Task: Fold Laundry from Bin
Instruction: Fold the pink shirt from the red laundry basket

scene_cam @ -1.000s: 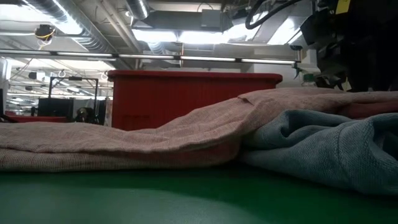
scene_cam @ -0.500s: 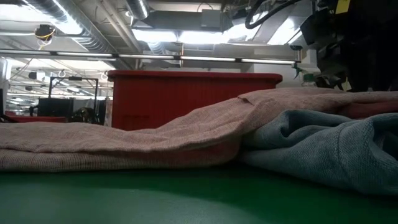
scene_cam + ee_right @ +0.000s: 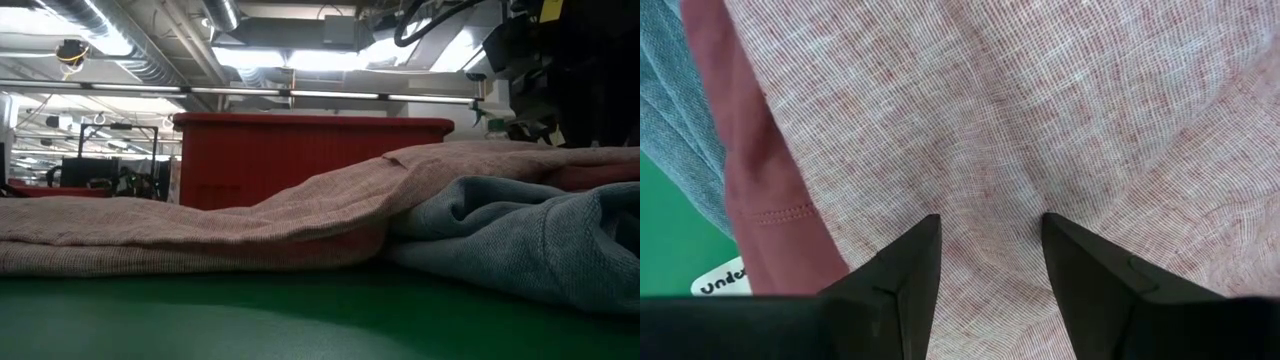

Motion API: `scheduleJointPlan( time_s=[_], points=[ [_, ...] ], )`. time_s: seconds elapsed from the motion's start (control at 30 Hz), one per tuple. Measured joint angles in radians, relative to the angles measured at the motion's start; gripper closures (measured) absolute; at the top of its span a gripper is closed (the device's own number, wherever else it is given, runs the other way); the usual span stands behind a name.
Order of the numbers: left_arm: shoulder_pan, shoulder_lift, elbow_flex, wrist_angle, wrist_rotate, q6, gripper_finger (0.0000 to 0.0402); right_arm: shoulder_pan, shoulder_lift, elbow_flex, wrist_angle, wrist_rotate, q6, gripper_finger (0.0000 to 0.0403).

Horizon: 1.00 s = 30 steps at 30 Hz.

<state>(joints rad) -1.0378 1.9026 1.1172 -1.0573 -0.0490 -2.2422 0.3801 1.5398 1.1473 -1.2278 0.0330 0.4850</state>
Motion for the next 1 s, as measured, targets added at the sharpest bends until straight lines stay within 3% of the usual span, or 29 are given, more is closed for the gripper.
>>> scheduleJointPlan(
  time_s=[0.57,1.0],
  points=[
    [-0.008,-0.097,-0.011,-0.056,0.071,-0.083,0.0260,0.000,0.000,0.000,0.000,0.000,0.000,0.0228],
    [-0.025,-0.098,-0.007,-0.054,0.016,-0.074,0.0260,0.000,0.000,0.000,0.000,0.000,0.000,0.0228]
  ],
)
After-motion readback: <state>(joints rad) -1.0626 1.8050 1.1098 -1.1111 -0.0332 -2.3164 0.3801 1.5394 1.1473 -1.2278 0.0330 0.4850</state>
